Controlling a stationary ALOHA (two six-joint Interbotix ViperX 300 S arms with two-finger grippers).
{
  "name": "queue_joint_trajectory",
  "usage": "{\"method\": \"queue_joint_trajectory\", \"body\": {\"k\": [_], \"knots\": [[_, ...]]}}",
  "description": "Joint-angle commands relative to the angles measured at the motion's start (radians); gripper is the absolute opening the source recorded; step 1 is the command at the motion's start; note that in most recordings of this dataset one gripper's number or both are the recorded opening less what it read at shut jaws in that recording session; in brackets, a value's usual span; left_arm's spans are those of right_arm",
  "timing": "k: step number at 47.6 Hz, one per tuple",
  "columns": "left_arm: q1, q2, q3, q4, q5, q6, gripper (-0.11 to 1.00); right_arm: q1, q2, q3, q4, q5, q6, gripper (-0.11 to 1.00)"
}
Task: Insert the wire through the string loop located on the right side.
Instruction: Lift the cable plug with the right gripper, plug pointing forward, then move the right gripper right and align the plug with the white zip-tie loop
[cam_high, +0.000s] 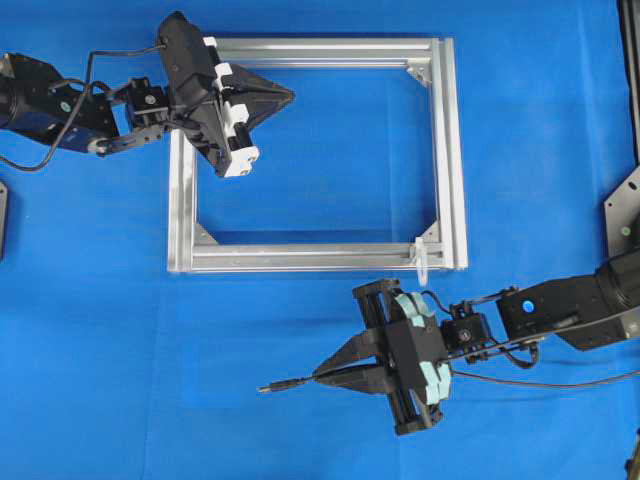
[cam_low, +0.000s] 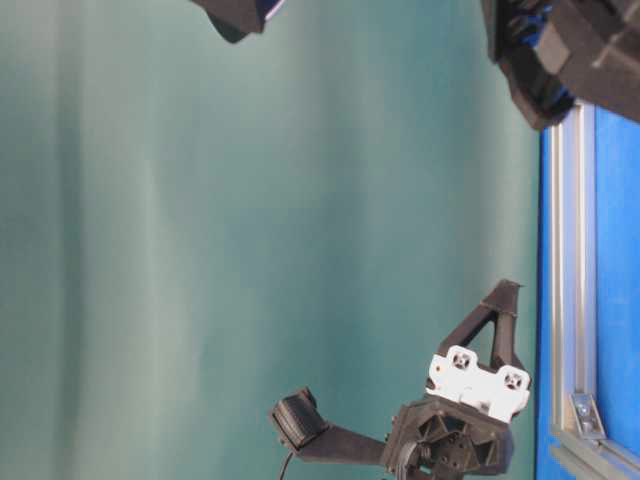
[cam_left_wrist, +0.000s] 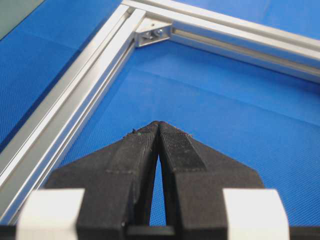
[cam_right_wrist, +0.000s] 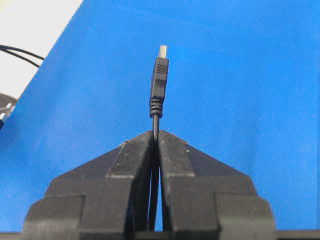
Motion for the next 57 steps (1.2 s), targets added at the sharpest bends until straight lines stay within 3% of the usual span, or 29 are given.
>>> {"method": "queue_joint_trajectory", "body": {"k": [1,24,45,57], "knots": [[0.003,-0.031,-0.008,0.002,-0.005,-0.002,0.0,0.003,-0.031,-0.02,-0.002,-0.003,-0.002,-0.03],[0.003,-0.031,-0.008,0.002,-0.005,-0.003,0.0,0.014,-0.048,0.008,-0.002,0.02,-0.002,-0.03],[0.003,-0.031,-0.014,0.003,-0.006,-0.005,0.0,0.043,-0.267,0.291,0.043,0.017,0.005,-0.03],[0.003,-0.031,-0.015,0.003,-0.009,-0.005,0.0,0.054,-0.417,0.449,0.044,0.043,0.008,-0.03]]}}
